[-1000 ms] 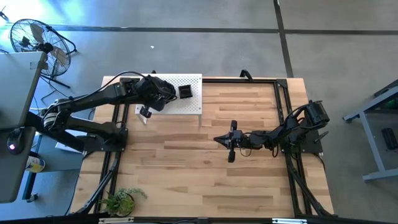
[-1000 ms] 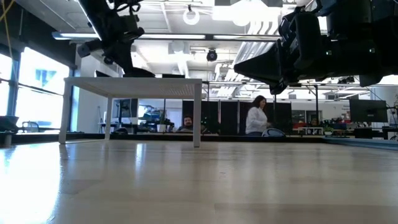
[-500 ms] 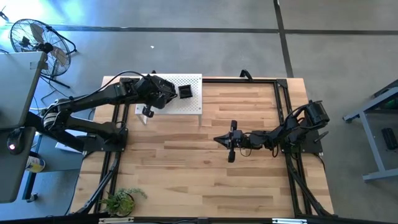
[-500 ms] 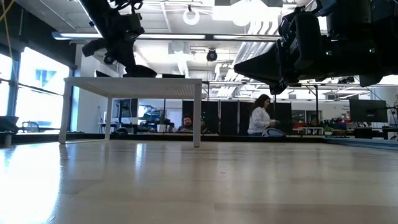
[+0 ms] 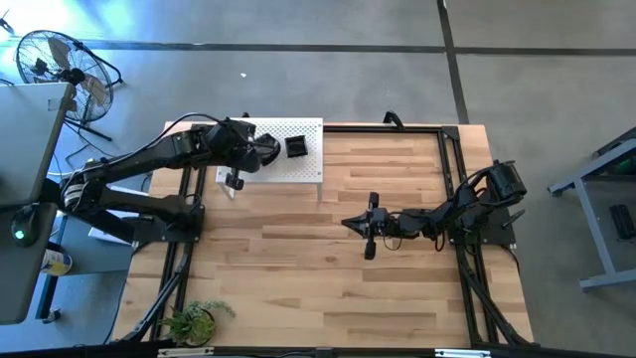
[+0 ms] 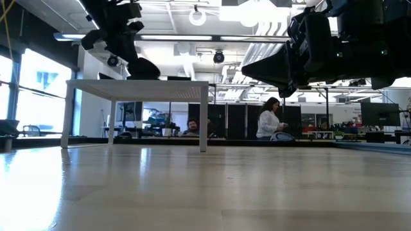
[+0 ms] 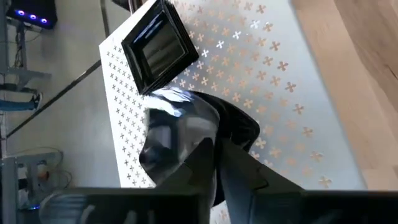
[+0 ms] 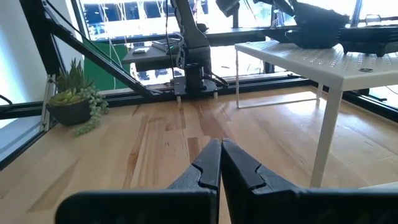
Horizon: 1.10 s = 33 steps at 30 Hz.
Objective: Pick & Place Mini shaped plates
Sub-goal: Stack the leaf-shaped plate on top of the leaf-shaped plate on the shelf, then return to Home Position
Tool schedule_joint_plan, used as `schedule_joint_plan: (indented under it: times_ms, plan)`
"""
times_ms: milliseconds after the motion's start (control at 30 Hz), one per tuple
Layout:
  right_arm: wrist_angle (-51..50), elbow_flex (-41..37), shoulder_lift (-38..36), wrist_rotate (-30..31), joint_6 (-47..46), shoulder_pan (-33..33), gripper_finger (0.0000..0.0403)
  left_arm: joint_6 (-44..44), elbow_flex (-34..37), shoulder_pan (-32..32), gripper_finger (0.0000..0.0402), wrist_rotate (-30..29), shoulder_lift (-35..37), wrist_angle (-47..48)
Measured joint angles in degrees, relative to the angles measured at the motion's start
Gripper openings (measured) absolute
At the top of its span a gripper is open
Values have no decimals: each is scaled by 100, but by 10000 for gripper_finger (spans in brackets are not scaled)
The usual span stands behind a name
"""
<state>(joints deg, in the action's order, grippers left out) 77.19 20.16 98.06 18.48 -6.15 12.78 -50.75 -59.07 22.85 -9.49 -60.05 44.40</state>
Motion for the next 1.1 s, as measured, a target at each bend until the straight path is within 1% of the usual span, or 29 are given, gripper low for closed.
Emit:
schedule_joint_plan:
  times_ms: [100,267,367,500,600,733,833,900,967,1100]
  plan:
    - [0,0,0,-2,-7,0,2,30,0,0,48,19,0,-25]
    - [0,0,0,-2,-36,0,1,160,0,-2,112,-111,0,-98]
    - [0,0,0,-2,-38,1,2,155,0,-2,144,-146,102,-97]
    - [0,0,0,-4,-42,1,1,130,0,-2,169,-147,434,-105]
    - [0,0,0,-4,-42,1,2,224,0,-1,174,-126,648,-104]
    - [0,0,0,-3,-41,1,1,571,-2,0,168,434,715,-109]
    - [1,0,0,-2,-42,2,2,905,32,-3,147,529,695,-394]
    - [8,0,0,-2,-42,0,2,1285,134,0,122,538,697,-762]
    - [16,0,0,-2,-43,2,1,1840,281,2,91,679,695,-1035]
    - [19,0,0,-2,-42,1,2,2926,849,-43,18,1589,736,-1736]
